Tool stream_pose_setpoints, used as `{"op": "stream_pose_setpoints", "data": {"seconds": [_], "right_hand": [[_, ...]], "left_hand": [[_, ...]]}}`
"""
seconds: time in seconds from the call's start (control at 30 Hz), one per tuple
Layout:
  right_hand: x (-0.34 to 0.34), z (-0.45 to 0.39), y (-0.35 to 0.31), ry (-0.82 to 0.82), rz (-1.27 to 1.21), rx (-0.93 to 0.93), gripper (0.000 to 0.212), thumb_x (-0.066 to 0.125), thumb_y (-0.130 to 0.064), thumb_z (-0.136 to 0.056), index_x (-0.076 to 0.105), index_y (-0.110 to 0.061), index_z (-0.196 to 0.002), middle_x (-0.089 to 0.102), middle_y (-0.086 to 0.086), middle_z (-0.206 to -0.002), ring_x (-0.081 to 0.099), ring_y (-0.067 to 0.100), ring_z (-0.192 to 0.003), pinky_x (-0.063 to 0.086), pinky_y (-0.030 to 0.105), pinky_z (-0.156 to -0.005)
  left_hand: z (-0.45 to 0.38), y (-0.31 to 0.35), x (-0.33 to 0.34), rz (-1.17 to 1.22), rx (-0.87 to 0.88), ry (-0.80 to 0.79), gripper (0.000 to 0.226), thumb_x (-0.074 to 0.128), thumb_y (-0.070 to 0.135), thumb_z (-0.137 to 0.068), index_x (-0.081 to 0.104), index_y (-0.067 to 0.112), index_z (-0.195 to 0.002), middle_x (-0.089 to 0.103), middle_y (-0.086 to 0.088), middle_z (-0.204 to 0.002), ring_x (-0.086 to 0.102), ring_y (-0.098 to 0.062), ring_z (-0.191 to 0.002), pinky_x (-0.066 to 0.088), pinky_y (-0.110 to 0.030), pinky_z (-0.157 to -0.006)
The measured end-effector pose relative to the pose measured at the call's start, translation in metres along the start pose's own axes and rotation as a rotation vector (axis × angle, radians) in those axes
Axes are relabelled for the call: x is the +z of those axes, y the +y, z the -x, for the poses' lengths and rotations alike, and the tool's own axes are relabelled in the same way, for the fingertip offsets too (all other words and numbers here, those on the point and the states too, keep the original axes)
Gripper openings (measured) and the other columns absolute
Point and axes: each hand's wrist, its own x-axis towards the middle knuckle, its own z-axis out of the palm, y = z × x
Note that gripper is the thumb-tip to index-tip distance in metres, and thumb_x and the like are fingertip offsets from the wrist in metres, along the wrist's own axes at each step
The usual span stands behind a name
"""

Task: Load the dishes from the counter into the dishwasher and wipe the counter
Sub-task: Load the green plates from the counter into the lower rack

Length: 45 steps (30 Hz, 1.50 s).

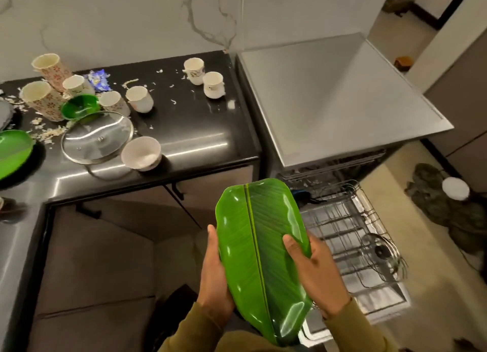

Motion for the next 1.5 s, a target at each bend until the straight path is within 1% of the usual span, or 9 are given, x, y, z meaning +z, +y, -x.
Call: {"op": "stream_pose_setpoints", "data": {"seconds": [0.2, 0.37, 0.53, 0.73, 0.83, 0.97, 1.23, 1.37, 1.5], "right_hand": [[-0.072, 0.05, 0.036, 0.009, 0.121, -0.074, 0.013, 0.059, -0.022, -0.096, 0.066, -0.019, -0.106, 0.069, -0.021, -0.072, 0.063, -0.004, -0.063, 0.048, 0.013, -0.057], [-0.112, 0.087, 0.064, -0.038, 0.168, -0.065, 0.013, 0.06, -0.024, -0.095, 0.066, -0.014, -0.1, 0.068, 0.002, -0.075, 0.064, 0.008, -0.064, 0.053, 0.025, -0.058], [-0.127, 0.115, 0.079, -0.074, 0.152, -0.054, 0.008, 0.062, -0.02, -0.095, 0.063, -0.019, -0.088, 0.062, -0.012, -0.062, 0.054, 0.001, -0.054, 0.044, 0.018, -0.052], [-0.137, 0.123, 0.081, -0.106, 0.086, 0.031, 0.031, 0.064, -0.029, -0.091, 0.059, -0.023, -0.121, 0.072, -0.007, -0.103, 0.07, 0.005, -0.092, 0.057, 0.025, -0.077], [-0.151, 0.112, 0.073, -0.072, 0.038, 0.094, 0.053, 0.064, -0.044, -0.08, 0.051, -0.026, -0.128, 0.07, 0.0, -0.108, 0.071, 0.009, -0.087, 0.057, 0.023, -0.069], [-0.179, 0.09, 0.072, -0.083, 0.06, 0.179, 0.066, 0.066, -0.056, -0.073, 0.052, -0.032, -0.133, 0.068, -0.001, -0.117, 0.066, 0.015, -0.105, 0.053, 0.038, -0.096], [-0.219, 0.071, 0.102, -0.468, 0.148, 0.237, 0.031, 0.063, -0.04, -0.09, 0.074, -0.014, -0.102, 0.074, 0.015, -0.098, 0.071, 0.022, -0.085, 0.057, 0.041, -0.088], [-0.242, 0.075, 0.119, -0.399, 0.032, 0.234, 0.04, 0.065, -0.038, -0.092, 0.071, 0.0, -0.1, 0.074, 0.018, -0.097, 0.073, 0.029, -0.084, 0.058, 0.037, -0.081], [-0.27, 0.079, 0.133, -0.181, -0.178, 0.225, 0.023, 0.056, -0.017, -0.094, 0.07, 0.002, -0.095, 0.075, 0.017, -0.087, 0.072, 0.022, -0.072, 0.057, 0.029, -0.064]], "left_hand": [[0.027, -0.088, 0.019, 0.027, -0.03, 0.062, 0.079, 0.039, 0.07, -0.091, 0.063, 0.005, -0.131, 0.064, -0.026, -0.128, 0.062, -0.043, -0.118, 0.04, -0.06, -0.108], [0.062, -0.144, 0.032, 0.023, -0.082, 0.12, 0.077, 0.037, 0.069, -0.092, 0.067, 0.006, -0.123, 0.068, -0.026, -0.119, 0.067, -0.043, -0.108, 0.05, -0.057, -0.095], [0.078, -0.164, 0.03, -0.026, -0.072, 0.139, 0.078, 0.04, 0.07, -0.09, 0.064, 0.006, -0.129, 0.067, -0.026, -0.122, 0.064, -0.044, -0.114, 0.042, -0.063, -0.105], [0.075, -0.159, 0.021, -0.119, -0.158, 0.004, 0.067, 0.037, 0.056, -0.099, 0.079, 0.005, -0.1, 0.074, -0.023, -0.104, 0.075, -0.033, -0.084, 0.061, -0.039, -0.059], [0.064, -0.153, 0.017, -0.197, -0.206, -0.031, 0.061, 0.041, 0.052, -0.099, 0.077, 0.003, -0.105, 0.074, -0.022, -0.107, 0.075, -0.03, -0.085, 0.063, -0.039, -0.067], [0.055, -0.155, 0.014, -0.303, -0.335, -0.113, 0.055, 0.05, 0.052, -0.095, 0.076, 0.007, -0.111, 0.072, -0.02, -0.115, 0.072, -0.027, -0.089, 0.059, -0.039, -0.085], [0.04, -0.164, 0.035, -0.457, -0.474, -0.285, 0.046, 0.054, 0.045, -0.093, 0.077, 0.008, -0.11, 0.076, -0.013, -0.098, 0.074, -0.019, -0.075, 0.06, -0.029, -0.069], [0.027, -0.172, 0.046, -0.368, -0.467, -0.254, 0.063, 0.049, 0.054, -0.092, 0.067, 0.004, -0.126, 0.067, -0.018, -0.126, 0.065, -0.029, -0.116, 0.049, -0.04, -0.105], [0.017, -0.194, 0.057, -0.059, -0.372, -0.246, 0.054, 0.071, 0.054, -0.079, 0.074, 0.005, -0.099, 0.067, -0.016, -0.089, 0.069, -0.029, -0.084, 0.057, -0.039, -0.087]]}}
